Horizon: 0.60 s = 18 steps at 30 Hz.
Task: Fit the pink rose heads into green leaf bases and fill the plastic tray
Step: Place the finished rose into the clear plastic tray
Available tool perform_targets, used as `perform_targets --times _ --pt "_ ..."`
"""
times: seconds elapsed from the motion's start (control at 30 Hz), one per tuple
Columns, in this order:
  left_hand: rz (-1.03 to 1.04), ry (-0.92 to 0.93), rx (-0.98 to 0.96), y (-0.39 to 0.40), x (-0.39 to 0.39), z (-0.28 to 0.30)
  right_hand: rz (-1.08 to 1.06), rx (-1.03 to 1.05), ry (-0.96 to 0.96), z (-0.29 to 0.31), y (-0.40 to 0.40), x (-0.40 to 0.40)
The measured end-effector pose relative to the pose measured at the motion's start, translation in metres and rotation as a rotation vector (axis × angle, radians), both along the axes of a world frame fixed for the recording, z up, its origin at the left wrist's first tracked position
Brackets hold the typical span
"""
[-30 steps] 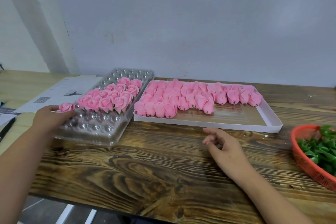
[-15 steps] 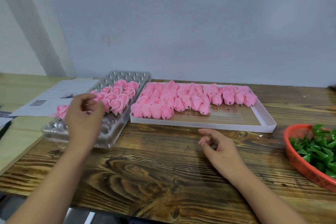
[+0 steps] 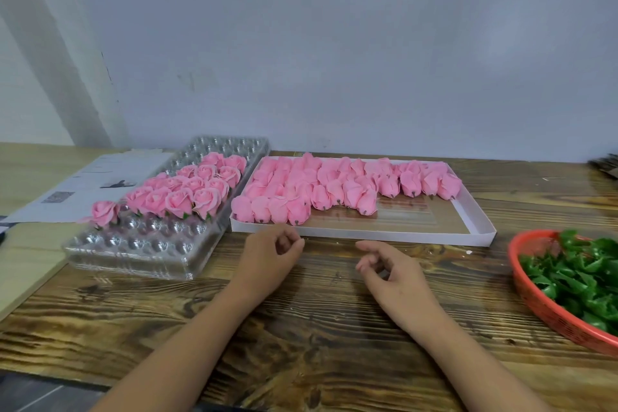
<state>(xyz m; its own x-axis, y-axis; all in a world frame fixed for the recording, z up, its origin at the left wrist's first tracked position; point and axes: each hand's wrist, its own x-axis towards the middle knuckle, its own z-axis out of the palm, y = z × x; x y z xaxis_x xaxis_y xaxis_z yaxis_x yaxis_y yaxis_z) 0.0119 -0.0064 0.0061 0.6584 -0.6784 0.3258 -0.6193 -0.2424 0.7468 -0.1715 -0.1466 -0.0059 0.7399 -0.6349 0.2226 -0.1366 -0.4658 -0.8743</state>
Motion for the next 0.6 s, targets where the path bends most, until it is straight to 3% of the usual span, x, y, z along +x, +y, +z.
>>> perform_targets --times 0.3,0.5,0.6 --pt "0.008 0.014 0.083 -0.001 0.008 -0.006 -0.011 -0.032 -0.003 0.006 0.006 -0.002" --pt "-0.005 -0.065 0.149 -0.001 0.006 -0.007 -0.247 -0.136 -0.03 0.026 -0.012 0.01" --pt "-0.014 -0.084 0.188 -0.002 0.004 -0.005 -0.314 -0.159 0.06 0.05 -0.037 0.026"
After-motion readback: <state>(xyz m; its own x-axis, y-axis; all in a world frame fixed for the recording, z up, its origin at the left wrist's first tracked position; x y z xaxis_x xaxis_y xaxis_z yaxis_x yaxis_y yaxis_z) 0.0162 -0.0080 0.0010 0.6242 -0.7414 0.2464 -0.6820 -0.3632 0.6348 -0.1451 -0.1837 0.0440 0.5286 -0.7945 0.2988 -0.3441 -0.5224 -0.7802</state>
